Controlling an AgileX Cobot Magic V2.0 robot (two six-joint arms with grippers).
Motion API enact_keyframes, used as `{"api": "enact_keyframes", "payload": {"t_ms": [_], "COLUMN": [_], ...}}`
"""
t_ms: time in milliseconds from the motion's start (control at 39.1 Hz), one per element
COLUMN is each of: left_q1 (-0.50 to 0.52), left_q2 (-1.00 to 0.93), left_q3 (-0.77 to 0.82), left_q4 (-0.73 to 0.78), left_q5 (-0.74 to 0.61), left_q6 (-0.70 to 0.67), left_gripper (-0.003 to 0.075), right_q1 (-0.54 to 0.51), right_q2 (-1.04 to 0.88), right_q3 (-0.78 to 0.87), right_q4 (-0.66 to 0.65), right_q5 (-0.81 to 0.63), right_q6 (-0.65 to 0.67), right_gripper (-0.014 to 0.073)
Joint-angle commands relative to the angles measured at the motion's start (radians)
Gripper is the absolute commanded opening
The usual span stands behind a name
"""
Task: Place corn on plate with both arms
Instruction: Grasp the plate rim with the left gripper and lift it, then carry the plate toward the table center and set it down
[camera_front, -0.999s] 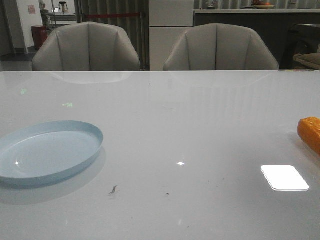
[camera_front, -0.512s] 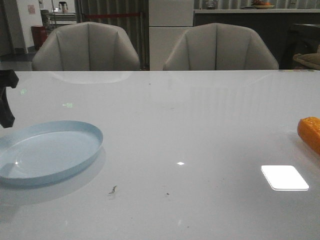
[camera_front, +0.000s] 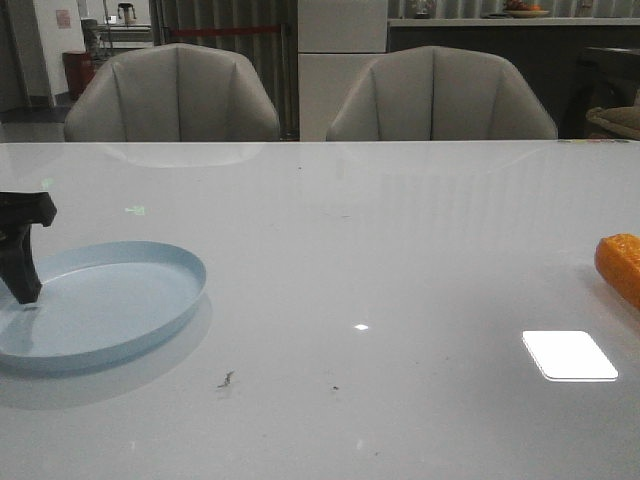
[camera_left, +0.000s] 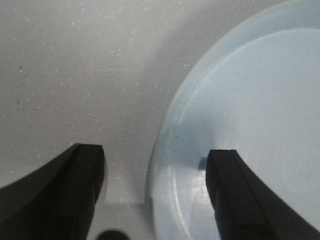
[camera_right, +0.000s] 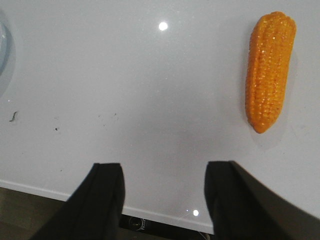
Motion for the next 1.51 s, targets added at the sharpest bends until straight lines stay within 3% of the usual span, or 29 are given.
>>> {"api": "enact_keyframes", "payload": {"t_ms": [0, 102, 179, 282, 358, 640, 1075, 1485], "left_q1": [0.002, 0.002, 0.002, 0.002, 0.002, 0.002, -0.014, -0.208], "left_q2": [-0.022, -0.018, -0.018, -0.018, -0.018, -0.018, -0.018, 0.002], "left_q3": [-0.028, -0.028, -0.028, -0.028, -0.03, -0.159, -0.451, -0.461], "left_q4": [-0.015, -0.015, -0.015, -0.015, -0.015, -0.093, -0.425, -0.416], "left_q5": [-0.021, -0.017, -0.017, -0.017, -0.017, 0.034, 0.211, 0.23], "left_q6": [-0.008, -0.008, -0.008, -0.008, -0.008, -0.008, -0.008, 0.005], "left_gripper": [0.0491, 0.0437, 0.0317, 0.0093, 0.0118, 0.0094, 0.0094, 0.0094], "right_q1": [0.002, 0.002, 0.002, 0.002, 0.002, 0.002, 0.002, 0.002], "right_q2": [-0.007, -0.007, -0.007, -0.007, -0.007, -0.007, -0.007, -0.007], "right_q3": [-0.034, -0.034, -0.034, -0.034, -0.034, -0.034, -0.034, -0.034], "right_q4": [0.019, 0.02, 0.02, 0.02, 0.02, 0.02, 0.02, 0.02], "right_q5": [-0.041, -0.041, -0.041, -0.041, -0.041, -0.041, -0.041, -0.043], "right_q6": [0.0, 0.0, 0.0, 0.0, 0.0, 0.0, 0.0, 0.0], "right_gripper": [0.0476, 0.0476, 0.0476, 0.0476, 0.0476, 0.0476, 0.0476, 0.0476]}}
